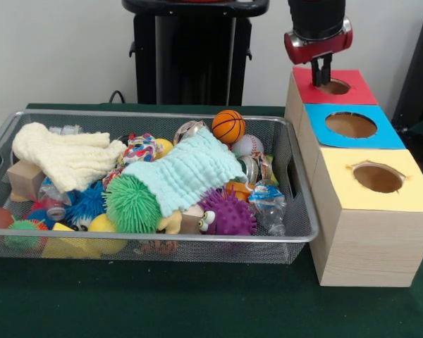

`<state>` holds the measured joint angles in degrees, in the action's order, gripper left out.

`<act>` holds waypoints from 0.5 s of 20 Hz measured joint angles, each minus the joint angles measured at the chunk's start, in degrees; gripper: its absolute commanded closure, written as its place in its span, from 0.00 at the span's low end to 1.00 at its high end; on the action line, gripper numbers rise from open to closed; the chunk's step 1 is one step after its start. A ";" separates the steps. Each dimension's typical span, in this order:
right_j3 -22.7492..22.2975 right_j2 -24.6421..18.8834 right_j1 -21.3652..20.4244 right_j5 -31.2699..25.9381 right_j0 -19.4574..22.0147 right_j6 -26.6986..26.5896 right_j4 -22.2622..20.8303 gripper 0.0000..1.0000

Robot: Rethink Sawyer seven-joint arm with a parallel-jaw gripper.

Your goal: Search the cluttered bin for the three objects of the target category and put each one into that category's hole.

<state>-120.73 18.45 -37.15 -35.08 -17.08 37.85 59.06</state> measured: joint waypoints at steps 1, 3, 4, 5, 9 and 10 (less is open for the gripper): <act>0.84 0.46 0.00 -0.21 0.39 1.34 -1.68 1.00; 2.32 1.08 0.00 -0.25 1.32 3.44 -4.34 1.00; 2.83 1.29 0.02 -0.25 1.70 4.09 -5.25 1.00; 3.77 1.69 0.00 -0.25 2.49 5.24 -6.76 1.00; 5.77 2.08 0.01 -0.27 4.43 6.92 -9.62 1.00; 6.43 2.08 0.02 -0.33 5.14 7.32 -10.62 1.00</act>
<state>-114.30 20.53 -37.13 -35.41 -11.94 45.17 48.44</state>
